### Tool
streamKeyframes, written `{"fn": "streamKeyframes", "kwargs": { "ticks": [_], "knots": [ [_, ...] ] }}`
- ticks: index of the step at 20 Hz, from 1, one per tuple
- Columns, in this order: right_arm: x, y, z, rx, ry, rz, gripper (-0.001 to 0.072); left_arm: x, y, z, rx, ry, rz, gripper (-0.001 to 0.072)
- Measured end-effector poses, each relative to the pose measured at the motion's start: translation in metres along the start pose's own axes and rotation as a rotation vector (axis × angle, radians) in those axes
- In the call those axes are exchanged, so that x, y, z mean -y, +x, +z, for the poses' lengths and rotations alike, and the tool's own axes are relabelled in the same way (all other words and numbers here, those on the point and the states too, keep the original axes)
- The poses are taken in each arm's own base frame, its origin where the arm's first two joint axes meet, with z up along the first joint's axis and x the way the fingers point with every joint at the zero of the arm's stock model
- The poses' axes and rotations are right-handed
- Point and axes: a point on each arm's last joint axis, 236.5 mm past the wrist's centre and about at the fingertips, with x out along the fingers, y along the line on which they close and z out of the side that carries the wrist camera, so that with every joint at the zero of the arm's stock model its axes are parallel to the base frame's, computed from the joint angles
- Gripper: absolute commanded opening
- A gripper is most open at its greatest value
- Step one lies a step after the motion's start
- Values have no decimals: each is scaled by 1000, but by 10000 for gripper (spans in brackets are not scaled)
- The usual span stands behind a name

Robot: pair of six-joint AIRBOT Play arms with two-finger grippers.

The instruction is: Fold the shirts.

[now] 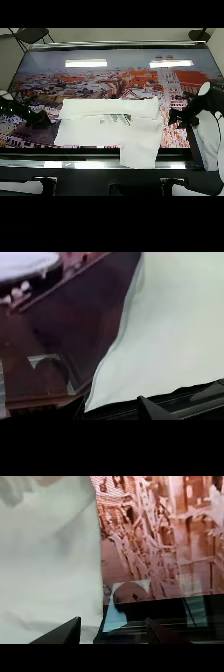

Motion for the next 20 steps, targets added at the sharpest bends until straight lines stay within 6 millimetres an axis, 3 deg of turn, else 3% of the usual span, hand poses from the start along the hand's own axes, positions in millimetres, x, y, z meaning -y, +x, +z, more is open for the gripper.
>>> {"fn": "streamKeyframes", "kwargs": {
  "ticks": [3,5,7,10,11,12,20],
  "knots": [
    [1,16,-18,2,21,33,504,-13,33,-33,-27,-26,1,498],
    [1,22,-25,-2,20,42,504,-17,49,-44,-29,-41,-6,441],
    [1,25,-31,-11,12,47,504,-13,59,-54,-41,-58,-35,437],
    [-1,29,-40,-26,-3,64,504,-12,71,-58,-33,-79,-55,211],
    [-2,32,-45,-34,-6,72,504,-11,74,-58,-30,-85,-58,69],
    [-4,36,-52,-41,-8,84,505,-12,76,-58,-25,-90,-57,36],
    [-18,90,-115,-86,21,194,505,-10,80,-61,-31,-108,-71,36]
  ]
}}
